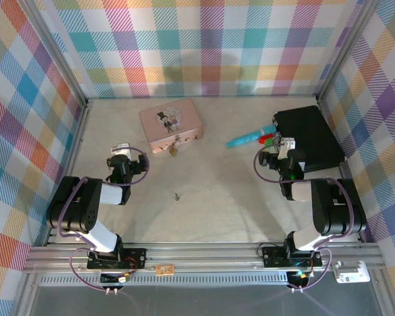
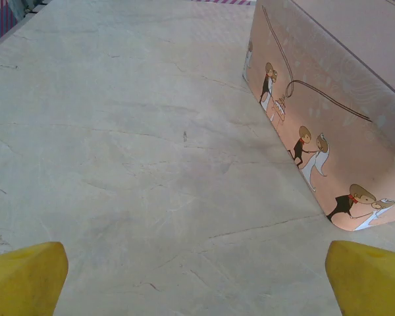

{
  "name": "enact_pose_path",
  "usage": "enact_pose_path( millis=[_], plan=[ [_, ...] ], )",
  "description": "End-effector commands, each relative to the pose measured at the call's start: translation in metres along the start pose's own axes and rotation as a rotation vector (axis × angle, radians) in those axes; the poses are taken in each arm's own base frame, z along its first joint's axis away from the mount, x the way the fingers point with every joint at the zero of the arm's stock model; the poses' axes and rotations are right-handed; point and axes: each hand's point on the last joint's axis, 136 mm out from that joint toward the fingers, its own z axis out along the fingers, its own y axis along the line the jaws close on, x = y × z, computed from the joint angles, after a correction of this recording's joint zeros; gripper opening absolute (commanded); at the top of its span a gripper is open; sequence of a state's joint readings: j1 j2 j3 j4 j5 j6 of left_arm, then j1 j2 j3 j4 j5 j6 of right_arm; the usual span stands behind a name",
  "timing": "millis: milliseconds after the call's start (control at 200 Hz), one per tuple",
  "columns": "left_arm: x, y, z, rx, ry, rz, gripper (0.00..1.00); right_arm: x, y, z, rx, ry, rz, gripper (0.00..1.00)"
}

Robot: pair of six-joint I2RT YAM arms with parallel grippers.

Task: Unlock a padlock with a key

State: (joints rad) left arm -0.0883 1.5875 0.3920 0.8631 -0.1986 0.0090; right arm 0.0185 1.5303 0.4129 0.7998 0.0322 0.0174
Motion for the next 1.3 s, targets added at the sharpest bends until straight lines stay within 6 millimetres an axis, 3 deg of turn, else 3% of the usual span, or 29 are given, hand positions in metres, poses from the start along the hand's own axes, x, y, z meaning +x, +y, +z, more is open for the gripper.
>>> enact_pose_path(
  millis=[0,855,1005,1130,1215,1295],
  plan=[
    [-0.011,-0.002,0.001,0.009,-0.028,0.000,1.00,-0.005,0.000,0.000,-0.009,-0.020,0.000,0.99],
    [-0.013,-0.002,0.000,0.020,-0.031,-0.002,1.00,-0.008,0.002,0.000,-0.020,-0.016,-0.008,0.99],
    [-0.035,0.000,-0.014,-0.002,-0.027,0.000,1.00,-0.028,0.008,-0.012,-0.005,-0.008,-0.035,0.99],
    [-0.068,0.004,-0.034,-0.041,-0.033,-0.026,1.00,-0.043,0.018,-0.026,-0.001,0.053,-0.010,0.99],
    [-0.093,0.012,-0.049,-0.091,0.010,-0.106,1.00,-0.054,0.042,-0.038,-0.067,0.107,0.023,0.99],
    [-0.094,0.018,-0.062,-0.139,0.108,-0.173,1.00,-0.058,0.075,-0.050,-0.161,0.167,0.052,1.00]
  ],
)
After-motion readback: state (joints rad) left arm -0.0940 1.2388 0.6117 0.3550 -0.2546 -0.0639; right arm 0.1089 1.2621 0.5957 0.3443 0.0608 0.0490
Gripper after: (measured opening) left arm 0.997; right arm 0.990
